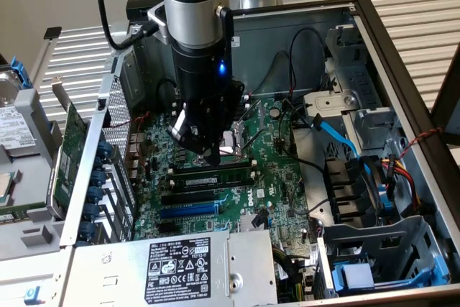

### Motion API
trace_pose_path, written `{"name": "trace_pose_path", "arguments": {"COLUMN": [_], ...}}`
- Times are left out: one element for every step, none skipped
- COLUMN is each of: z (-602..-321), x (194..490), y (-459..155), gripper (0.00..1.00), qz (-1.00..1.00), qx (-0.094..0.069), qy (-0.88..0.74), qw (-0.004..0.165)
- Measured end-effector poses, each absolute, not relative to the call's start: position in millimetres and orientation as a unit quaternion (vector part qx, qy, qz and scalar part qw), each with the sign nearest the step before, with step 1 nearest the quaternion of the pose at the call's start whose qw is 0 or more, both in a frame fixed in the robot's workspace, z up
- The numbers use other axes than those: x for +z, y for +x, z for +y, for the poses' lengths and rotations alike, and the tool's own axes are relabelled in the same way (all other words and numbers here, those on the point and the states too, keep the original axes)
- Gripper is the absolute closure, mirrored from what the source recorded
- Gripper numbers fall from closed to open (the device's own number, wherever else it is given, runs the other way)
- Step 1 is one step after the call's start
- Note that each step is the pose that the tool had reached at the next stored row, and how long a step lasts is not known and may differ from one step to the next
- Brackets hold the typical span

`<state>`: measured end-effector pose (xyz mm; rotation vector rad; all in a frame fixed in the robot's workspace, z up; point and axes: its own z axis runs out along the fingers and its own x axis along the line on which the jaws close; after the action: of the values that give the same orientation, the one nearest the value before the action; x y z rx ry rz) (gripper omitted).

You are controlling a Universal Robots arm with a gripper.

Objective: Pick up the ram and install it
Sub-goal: 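Press down the ram until it locks into place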

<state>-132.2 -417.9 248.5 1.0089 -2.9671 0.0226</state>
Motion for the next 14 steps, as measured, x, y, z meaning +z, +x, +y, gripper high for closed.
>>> {"name": "trace_pose_path", "arguments": {"z": [-417.9,-417.9,-417.9,-417.9,-417.9,-417.9,-417.9,-417.9,-417.9,-417.9,-417.9,-418.0,-417.9,-417.9], "x": [248.5,248.6,248.6,248.6,248.5,248.6,248.6,248.6,248.5,248.5,248.5,248.6,248.6,248.6], "y": [-132.2,-132.2,-132.2,-132.2,-132.2,-132.2,-132.2,-132.2,-132.2,-132.2,-132.2,-132.2,-132.2,-132.2], "gripper": [0.9,0.9,0.9,0.9,0.9,0.9,0.9,0.9,0.9,0.9,0.9,0.9,0.9,0.9], "qz": [-0.948,-0.95,-0.952,-0.954,-0.955,-0.957,-0.958,-0.96,-0.961,-0.963,-0.964,-0.966,-0.967,-0.969], "qx": [0.007,0.008,0.008,0.008,0.008,0.008,0.008,0.009,0.009,0.009,0.009,0.009,0.009,0.009], "qy": [0.317,0.312,0.306,0.301,0.296,0.291,0.285,0.28,0.275,0.269,0.264,0.258,0.253,0.247], "qw": [0.003,0.003,0.002,0.002,0.001,0.001,0.0,0.0,-0.001,-0.001,-0.001,-0.002,-0.002,-0.002]}}
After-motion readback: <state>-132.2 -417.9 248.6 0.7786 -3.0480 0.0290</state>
